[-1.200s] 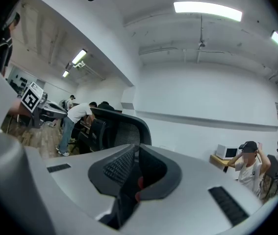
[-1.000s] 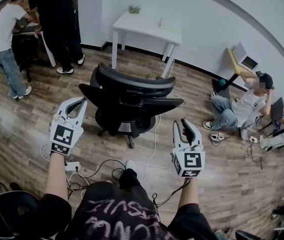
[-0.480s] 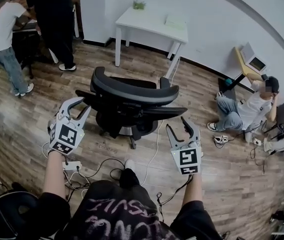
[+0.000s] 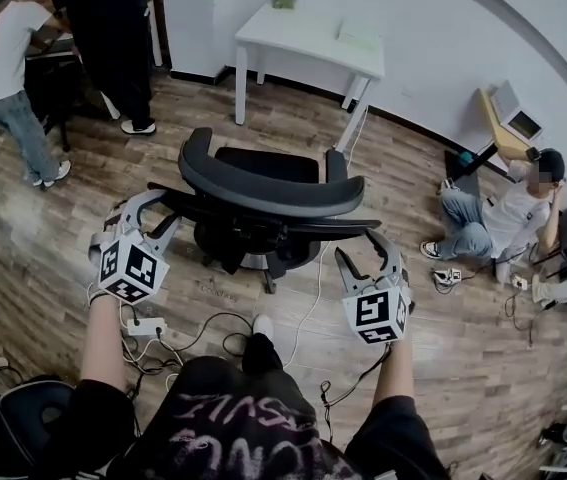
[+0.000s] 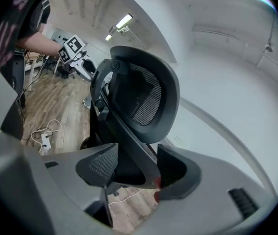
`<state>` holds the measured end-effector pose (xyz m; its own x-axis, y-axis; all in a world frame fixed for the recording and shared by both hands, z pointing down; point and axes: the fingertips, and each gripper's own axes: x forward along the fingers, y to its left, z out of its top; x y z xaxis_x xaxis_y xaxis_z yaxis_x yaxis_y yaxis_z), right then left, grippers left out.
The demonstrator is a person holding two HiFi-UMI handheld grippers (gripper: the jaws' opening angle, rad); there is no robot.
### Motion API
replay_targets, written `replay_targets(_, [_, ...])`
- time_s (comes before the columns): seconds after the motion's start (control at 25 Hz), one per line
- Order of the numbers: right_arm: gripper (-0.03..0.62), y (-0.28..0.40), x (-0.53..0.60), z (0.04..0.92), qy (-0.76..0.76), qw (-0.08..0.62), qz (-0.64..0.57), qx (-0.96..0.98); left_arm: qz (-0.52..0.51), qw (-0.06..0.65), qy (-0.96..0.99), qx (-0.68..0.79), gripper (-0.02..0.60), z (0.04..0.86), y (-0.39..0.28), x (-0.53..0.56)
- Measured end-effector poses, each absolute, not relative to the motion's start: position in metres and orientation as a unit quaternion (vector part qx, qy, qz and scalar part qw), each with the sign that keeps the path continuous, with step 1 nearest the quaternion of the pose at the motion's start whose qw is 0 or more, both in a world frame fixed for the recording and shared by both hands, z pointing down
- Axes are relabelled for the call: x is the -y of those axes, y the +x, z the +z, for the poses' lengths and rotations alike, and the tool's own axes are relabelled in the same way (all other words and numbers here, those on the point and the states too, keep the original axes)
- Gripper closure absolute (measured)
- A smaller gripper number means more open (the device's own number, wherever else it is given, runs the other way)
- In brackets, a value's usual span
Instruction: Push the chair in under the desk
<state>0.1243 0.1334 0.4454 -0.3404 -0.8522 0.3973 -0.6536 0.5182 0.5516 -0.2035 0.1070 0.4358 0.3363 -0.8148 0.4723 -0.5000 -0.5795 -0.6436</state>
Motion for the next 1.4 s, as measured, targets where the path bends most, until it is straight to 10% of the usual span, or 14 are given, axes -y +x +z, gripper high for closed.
replay_targets(1.4, [0.333,0.127,-0.083,0.488,0.392,0.459,-0.185,0.776,-0.500,0.210,-0.773,-0.330,0.334,0.487,-0.195,-0.067])
